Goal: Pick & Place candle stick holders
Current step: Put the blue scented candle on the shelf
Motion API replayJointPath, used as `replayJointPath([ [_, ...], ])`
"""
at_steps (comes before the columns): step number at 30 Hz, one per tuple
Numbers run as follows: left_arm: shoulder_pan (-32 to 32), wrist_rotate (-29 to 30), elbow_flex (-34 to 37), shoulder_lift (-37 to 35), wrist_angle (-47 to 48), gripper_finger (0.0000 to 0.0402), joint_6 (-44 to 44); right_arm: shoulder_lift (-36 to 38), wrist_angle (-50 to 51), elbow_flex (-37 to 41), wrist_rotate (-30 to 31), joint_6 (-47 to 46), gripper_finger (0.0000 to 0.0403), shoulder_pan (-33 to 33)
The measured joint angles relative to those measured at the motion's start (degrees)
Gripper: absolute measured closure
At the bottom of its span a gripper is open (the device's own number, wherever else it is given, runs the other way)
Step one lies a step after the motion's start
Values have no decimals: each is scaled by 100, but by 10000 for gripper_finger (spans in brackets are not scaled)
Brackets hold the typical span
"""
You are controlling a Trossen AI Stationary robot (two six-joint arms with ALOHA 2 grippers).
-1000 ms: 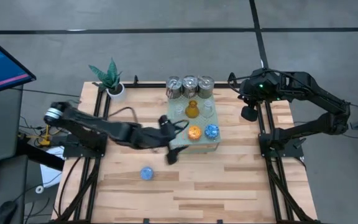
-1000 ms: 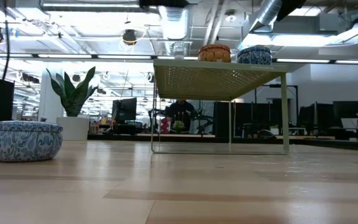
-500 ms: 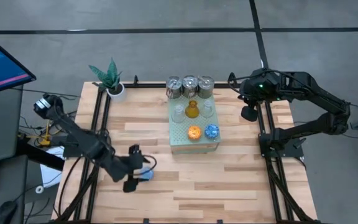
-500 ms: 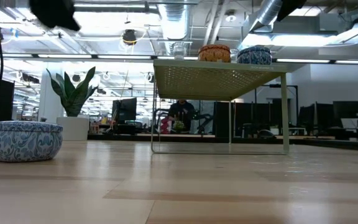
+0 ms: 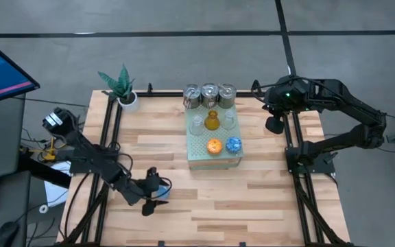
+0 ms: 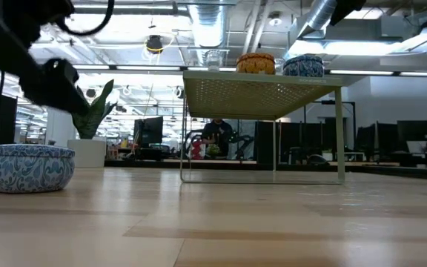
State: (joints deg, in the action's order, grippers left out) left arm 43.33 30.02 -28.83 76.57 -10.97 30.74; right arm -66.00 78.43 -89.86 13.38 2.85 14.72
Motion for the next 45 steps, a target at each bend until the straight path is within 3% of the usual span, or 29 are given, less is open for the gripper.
replayJointPath([
  [13, 19, 141, 108, 1113, -371, 56, 102, 0, -6, 0, 7, -54, 403, 8],
  [19, 21, 138, 112, 1291, -366, 56, 177, 0, -7, 0, 12, -56, 403, 8],
  [28, 32, -83, 105, 366, -274, 56, 594, 0, -7, 0, 13, -82, 403, 8],
  [32, 180, -124, 125, -237, 800, 60, 838, 0, -7, 0, 16, -82, 403, 8],
  [35, 263, -12, 341, -582, 1063, 63, 1078, 0, -26, 0, 16, -83, 403, 8],
  [41, 336, 26, 754, -874, 1057, 65, 1760, 0, -24, 0, 13, -98, 403, 8],
  [45, 485, 41, 850, -844, 1011, 65, 1773, 0, -22, 0, 13, -122, 403, 8],
])
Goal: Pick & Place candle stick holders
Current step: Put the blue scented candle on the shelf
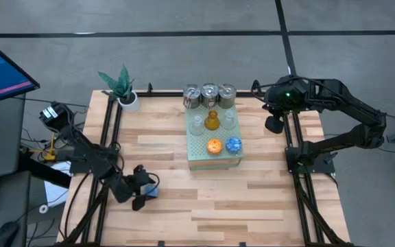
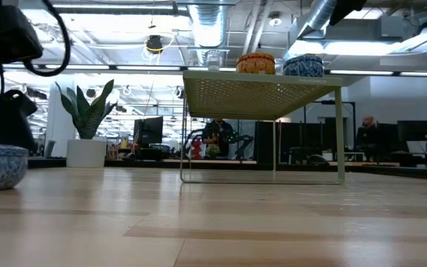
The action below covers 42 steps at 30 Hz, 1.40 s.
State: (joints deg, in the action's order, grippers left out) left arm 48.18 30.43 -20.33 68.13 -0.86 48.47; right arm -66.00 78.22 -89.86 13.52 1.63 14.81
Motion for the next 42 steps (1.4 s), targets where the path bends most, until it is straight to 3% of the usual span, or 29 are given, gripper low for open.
replayJointPath([
  [22, 201, 136, 117, 902, -172, 65, -321, 0, -24, 0, -11, -24, 403, 415],
  [31, 201, 132, 117, 600, -210, 101, -319, 0, -46, 0, -13, -24, 403, 415],
  [42, -296, 145, -206, 170, -181, 98, -518, 0, -46, 0, -13, -22, 403, 415],
])
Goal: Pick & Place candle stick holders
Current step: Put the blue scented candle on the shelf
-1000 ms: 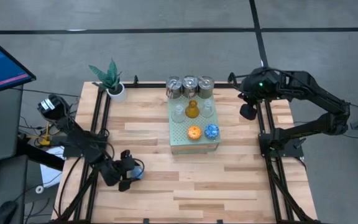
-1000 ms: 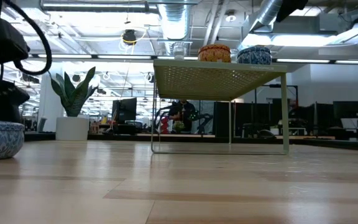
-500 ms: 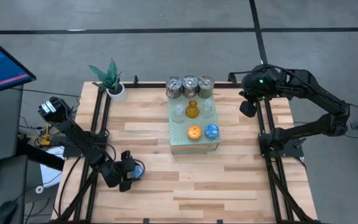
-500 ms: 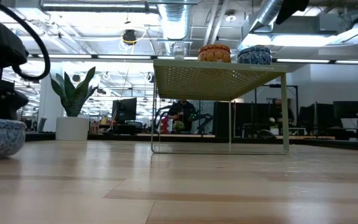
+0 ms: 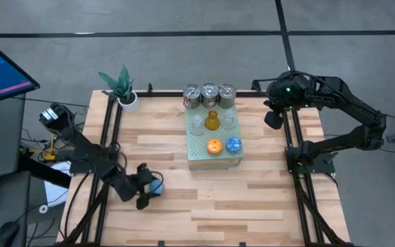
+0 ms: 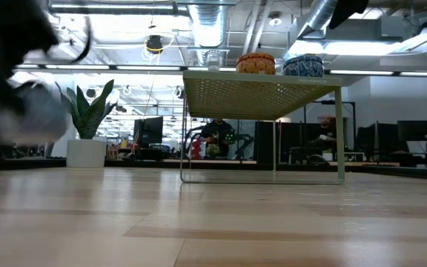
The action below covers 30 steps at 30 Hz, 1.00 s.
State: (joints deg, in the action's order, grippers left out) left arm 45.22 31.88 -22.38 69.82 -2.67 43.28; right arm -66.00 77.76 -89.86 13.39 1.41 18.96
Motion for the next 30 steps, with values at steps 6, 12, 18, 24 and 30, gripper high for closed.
replayJointPath([
  [6, -797, 530, -668, -724, -12, 98, -1394, 0, -2, 0, 0, 20, 403, 0],
  [12, -1814, 579, -1297, -972, 8, 98, -2826, -2, -20, 0, 0, 47, 403, 0],
  [18, -2965, 59, -1929, -665, 8, 98, -3231, -2, -20, 0, 0, 48, 403, 0],
  [24, -3632, -1006, -2547, 94, 6, 98, -3206, -2, -20, 0, 0, 66, 403, 0],
  [30, -3531, -1237, -2968, 825, 176, 98, -3190, -2, -17, 0, 0, 66, 403, -1],
])
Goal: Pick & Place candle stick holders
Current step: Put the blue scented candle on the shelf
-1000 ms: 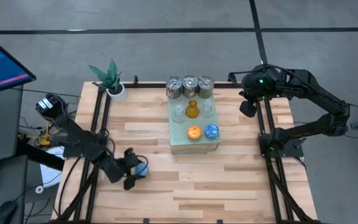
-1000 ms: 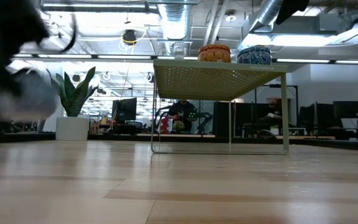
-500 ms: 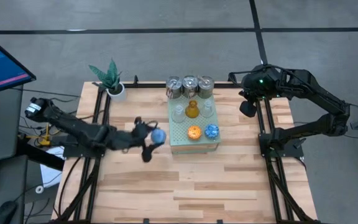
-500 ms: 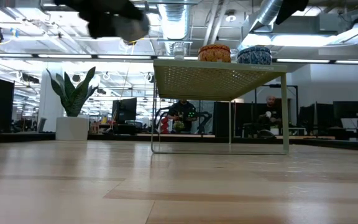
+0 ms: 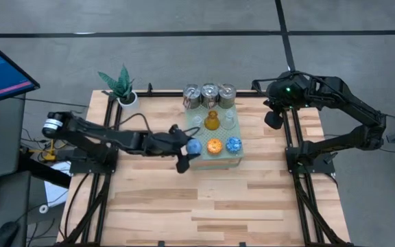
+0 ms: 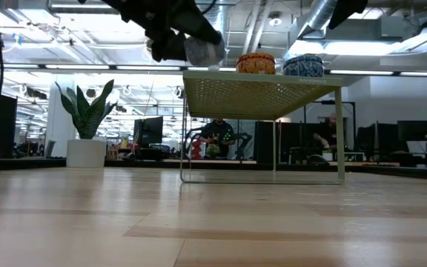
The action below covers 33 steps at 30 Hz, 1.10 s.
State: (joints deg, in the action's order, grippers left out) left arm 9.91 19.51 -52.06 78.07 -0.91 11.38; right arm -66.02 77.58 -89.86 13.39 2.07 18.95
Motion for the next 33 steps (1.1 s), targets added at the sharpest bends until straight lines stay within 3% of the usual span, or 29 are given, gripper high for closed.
replayJointPath([
  [16, 137, 447, -71, 281, 0, 98, 251, 0, 0, 0, -2, 0, 403, -1],
  [33, 9, 448, -71, 289, -25, 88, 242, 0, 0, -1, 0, 0, 403, -1],
])
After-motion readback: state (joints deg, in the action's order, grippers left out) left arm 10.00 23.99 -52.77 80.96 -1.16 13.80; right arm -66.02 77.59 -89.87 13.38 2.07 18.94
